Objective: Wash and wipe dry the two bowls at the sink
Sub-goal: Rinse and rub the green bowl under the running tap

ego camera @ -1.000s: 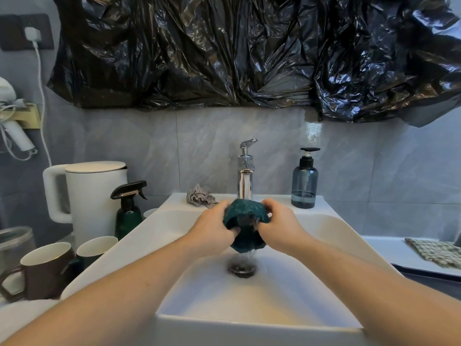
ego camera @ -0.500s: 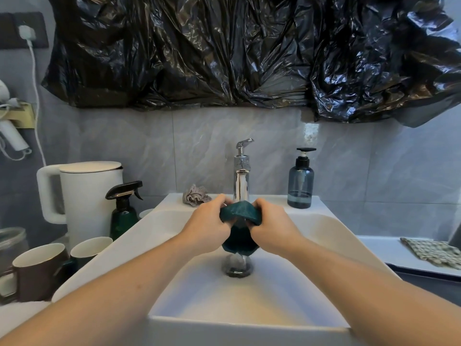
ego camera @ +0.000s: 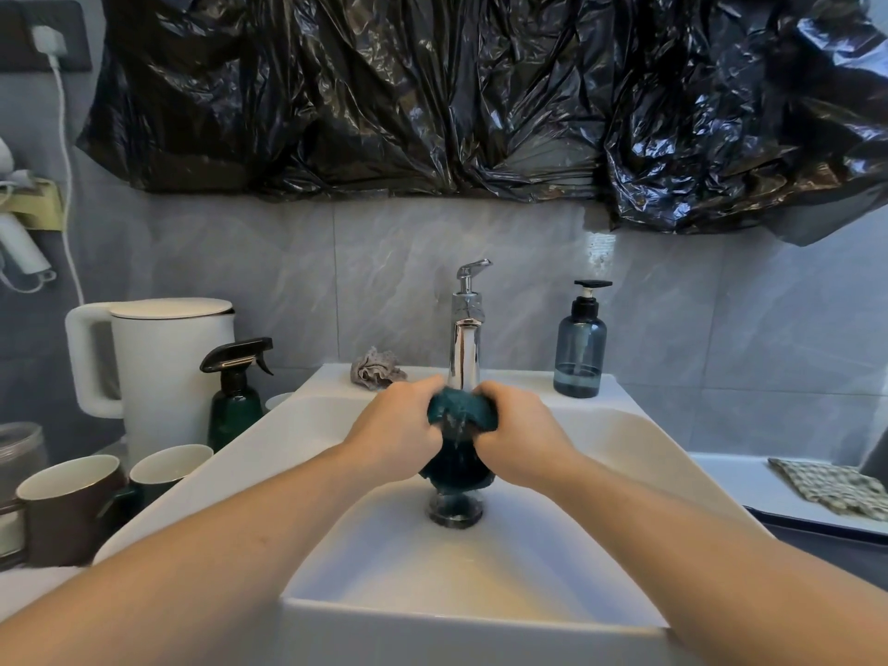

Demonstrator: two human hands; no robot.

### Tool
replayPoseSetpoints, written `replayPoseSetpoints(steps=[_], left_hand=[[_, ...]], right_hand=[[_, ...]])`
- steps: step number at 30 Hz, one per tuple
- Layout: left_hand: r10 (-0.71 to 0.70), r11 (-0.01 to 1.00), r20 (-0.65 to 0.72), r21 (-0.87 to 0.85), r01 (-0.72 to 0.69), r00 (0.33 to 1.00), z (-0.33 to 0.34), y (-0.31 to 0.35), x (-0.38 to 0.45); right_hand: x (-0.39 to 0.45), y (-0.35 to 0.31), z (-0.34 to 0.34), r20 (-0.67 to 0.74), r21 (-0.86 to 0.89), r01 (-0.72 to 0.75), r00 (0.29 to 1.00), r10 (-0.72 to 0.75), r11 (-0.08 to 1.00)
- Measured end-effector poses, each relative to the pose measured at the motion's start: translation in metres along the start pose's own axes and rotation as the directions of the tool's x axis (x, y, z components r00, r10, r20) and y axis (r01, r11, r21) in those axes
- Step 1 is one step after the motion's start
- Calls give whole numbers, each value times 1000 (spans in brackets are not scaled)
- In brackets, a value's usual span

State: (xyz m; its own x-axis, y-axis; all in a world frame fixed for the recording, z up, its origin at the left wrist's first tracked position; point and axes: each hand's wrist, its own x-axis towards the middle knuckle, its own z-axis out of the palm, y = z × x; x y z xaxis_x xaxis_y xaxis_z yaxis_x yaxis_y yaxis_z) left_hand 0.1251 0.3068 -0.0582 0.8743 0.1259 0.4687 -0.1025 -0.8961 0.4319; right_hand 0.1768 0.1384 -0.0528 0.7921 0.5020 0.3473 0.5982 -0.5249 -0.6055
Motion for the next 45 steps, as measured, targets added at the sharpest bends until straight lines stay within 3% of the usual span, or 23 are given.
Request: replayPoseSetpoints(steps=[3, 6, 11, 16, 22, 25, 27, 29, 34, 39, 45], left_hand=[[5, 999, 46, -42, -3, 999, 3, 2, -2], [-60, 998, 71, -12, 61, 996, 5, -2, -1], [-100, 990, -37, -107, 95, 994, 2, -1, 4], [-36, 998, -41, 49, 38, 999, -1, 7, 1], [-25, 996, 50, -81, 29, 998, 7, 4, 1], [-62, 993, 81, -91, 69, 995, 10, -1, 1], [-103, 972, 60, -205, 114, 993, 10, -2, 2], [-160, 948, 13, -276, 158, 987, 9, -2, 5], [-184, 971, -106, -176, 164, 977, 3, -1, 6], [-149, 962, -39, -235, 136, 988, 5, 1, 6], [-158, 954, 93, -244, 176, 983, 11, 0, 5]], right_hand=[[1, 4, -5, -39, -17, -57, 998, 56, 998], [1, 8, -7, -62, 71, -85, 994, 89, 994], [3, 4, -3, -40, 192, -53, 997, 62, 980], [4, 2, 3, -15, 48, 9, 1000, -9, 999], [4, 4, -5, -57, -74, -32, 998, 28, 997], [5, 7, -11, -123, 18, -67, 990, 69, 998], [6, 10, -11, -141, 112, -59, 987, 75, 992], [6, 11, -7, -87, 191, -53, 994, 70, 980], [7, 6, 2, 28, 232, -58, 998, 53, 971], [6, 7, -3, -6, 193, -110, 994, 113, 975], [7, 10, -8, -9, 305, -190, 979, 203, 933]])
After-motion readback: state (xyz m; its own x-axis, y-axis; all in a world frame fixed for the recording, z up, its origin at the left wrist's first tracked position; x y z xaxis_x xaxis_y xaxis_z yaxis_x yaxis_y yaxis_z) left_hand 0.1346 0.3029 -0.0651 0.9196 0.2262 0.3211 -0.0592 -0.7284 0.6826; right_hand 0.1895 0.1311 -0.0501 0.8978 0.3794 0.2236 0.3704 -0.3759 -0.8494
